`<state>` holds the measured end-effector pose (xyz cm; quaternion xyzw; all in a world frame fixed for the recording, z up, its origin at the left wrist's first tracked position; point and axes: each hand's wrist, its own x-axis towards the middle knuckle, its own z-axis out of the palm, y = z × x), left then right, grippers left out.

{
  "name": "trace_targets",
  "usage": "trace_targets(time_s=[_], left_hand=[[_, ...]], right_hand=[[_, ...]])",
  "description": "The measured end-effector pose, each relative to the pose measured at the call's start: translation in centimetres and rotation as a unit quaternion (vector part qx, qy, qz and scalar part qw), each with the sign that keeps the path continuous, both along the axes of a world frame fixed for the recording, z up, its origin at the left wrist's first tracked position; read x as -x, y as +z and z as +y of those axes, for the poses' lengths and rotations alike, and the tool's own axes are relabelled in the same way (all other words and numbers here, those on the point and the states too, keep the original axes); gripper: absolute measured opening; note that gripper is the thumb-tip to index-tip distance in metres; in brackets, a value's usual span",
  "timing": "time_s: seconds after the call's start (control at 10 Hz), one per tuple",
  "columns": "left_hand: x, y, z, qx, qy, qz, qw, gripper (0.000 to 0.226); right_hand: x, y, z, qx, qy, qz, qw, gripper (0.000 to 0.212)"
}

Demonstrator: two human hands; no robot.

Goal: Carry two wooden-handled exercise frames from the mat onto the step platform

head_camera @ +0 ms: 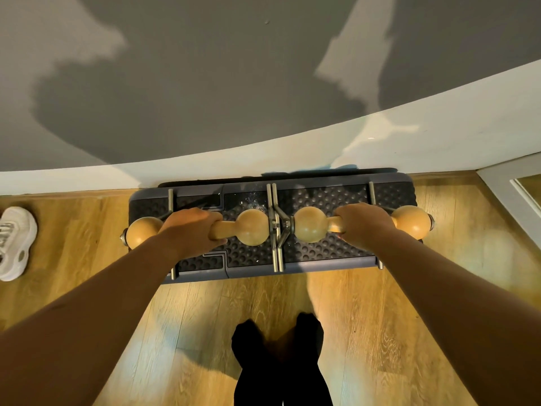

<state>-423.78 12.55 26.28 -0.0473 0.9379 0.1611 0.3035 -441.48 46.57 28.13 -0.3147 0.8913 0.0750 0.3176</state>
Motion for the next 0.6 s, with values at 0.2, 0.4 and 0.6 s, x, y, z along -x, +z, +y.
trace_targets(time_s=[0.2, 0.4, 0.6], left_hand=[[-1.6, 0.0, 1.5, 0.064, 0.042, 0.124, 0.989, 0.022], [-2.6, 0.7, 3.6, 0.116, 0.077, 0.174, 0.975, 0.058], [-4.1, 1.4, 5.7, 0.117, 0.074, 0.154, 0.978, 0.088]], right_hand=[[-0.8, -0.9, 0.9, 0.059, 0.009, 0.065, 0.996, 0.026], [-1.3, -1.2, 1.4, 0.075, -0.001, 0.096, 0.993, 0.067], [-1.6, -1.1, 1.9, 0.035, 0.010, 0.101, 0.994, 0.084]])
